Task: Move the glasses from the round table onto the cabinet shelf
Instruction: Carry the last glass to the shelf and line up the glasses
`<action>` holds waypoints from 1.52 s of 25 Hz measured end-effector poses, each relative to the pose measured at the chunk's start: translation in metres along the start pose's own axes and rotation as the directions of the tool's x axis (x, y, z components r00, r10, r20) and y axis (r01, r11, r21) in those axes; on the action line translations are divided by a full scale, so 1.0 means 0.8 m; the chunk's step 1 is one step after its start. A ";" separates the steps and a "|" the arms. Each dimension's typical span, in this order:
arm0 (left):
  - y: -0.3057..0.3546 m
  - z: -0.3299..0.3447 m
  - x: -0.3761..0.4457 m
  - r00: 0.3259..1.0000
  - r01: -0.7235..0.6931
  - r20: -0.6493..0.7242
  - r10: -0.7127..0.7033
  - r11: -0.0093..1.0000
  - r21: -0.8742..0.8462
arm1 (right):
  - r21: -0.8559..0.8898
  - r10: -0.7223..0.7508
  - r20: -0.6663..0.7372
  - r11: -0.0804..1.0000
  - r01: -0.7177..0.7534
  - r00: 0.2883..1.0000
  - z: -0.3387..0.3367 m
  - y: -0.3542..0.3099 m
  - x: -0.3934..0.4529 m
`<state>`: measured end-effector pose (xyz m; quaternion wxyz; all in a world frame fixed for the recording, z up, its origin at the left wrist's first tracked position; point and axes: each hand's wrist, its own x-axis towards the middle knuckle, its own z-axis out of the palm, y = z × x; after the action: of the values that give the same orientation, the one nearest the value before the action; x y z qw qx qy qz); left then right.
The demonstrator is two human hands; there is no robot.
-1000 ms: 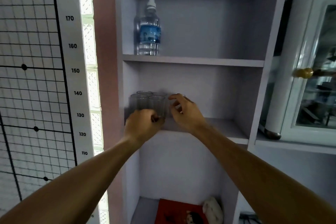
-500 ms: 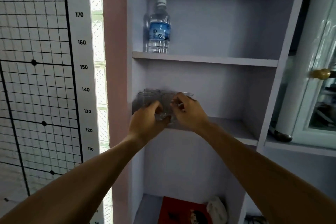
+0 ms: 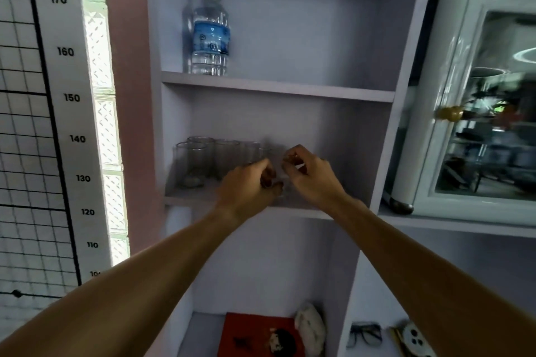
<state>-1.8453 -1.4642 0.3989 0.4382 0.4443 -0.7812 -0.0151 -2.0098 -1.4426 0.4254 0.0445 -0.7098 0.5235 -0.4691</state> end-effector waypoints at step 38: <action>-0.083 -0.126 -0.058 0.952 0.198 -0.262 -0.159 0.972 0.127 | 0.055 -0.189 0.142 0.982 0.183 0.972 0.138 -0.103 0.033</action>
<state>-1.7196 -1.4345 0.4025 0.4948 0.5437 -0.6752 0.0608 -1.8732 -1.4736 0.4264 0.0533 -0.7872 0.4400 -0.4288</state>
